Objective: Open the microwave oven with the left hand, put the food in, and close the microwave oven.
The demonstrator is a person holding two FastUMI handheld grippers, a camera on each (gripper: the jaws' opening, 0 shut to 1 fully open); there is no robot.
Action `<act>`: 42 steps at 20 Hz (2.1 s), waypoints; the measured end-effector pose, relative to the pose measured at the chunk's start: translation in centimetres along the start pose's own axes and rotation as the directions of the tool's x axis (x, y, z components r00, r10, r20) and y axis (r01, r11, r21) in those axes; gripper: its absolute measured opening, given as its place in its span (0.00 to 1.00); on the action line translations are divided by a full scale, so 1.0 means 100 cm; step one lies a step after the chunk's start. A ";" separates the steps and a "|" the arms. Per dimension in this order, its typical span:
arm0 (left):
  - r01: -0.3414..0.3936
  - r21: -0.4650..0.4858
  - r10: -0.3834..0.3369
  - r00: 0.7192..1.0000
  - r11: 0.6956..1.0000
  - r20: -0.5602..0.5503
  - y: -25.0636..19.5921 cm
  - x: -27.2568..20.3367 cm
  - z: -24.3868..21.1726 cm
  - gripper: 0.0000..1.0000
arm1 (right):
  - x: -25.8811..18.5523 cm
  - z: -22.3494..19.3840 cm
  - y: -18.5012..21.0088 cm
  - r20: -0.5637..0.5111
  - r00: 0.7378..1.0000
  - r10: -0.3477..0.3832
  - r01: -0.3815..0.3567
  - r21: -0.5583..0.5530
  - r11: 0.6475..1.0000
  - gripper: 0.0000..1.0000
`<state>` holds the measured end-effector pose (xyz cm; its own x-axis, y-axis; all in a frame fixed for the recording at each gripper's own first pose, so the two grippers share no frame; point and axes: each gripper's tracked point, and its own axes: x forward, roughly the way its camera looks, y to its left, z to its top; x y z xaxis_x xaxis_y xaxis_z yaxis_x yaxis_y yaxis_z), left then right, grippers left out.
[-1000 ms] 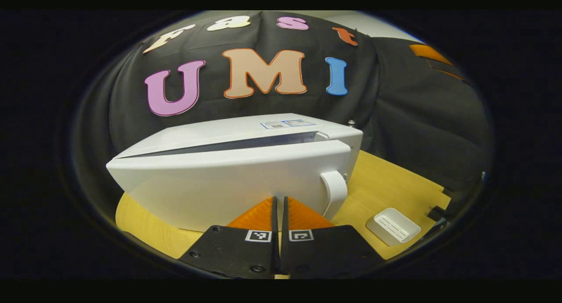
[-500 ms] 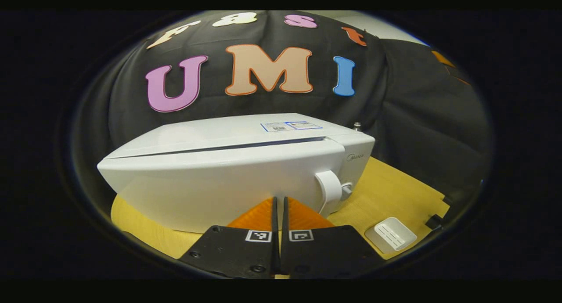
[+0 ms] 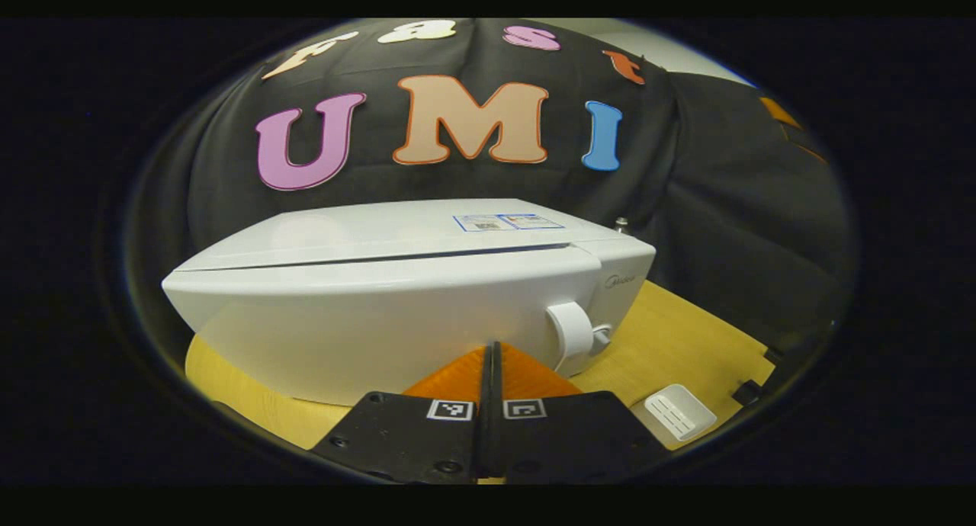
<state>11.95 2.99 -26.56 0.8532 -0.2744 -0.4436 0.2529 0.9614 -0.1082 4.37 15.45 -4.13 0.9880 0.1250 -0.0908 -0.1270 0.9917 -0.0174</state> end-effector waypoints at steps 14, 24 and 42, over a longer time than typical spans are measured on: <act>-0.042 0.061 0.031 0.985 0.997 0.168 -0.006 -0.055 0.074 0.01 | 0.004 -0.006 0.000 -0.015 1.000 -0.002 0.003 0.014 1.000 0.96; -0.166 0.070 0.123 0.900 0.984 0.418 -0.010 -0.175 0.186 0.01 | 0.002 0.005 0.004 0.007 0.999 0.033 -0.033 0.049 0.998 0.97; -0.253 0.006 0.221 0.855 0.967 0.470 -0.025 -0.224 0.210 0.95 | -0.009 0.003 -0.018 -0.002 0.999 0.037 -0.037 0.071 0.997 0.96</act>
<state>1.81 6.35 2.35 0.9994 -0.0314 0.0151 0.0312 0.9994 0.0130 3.78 13.55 -3.69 0.9825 0.1614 -0.0932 -0.1566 0.9860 0.0571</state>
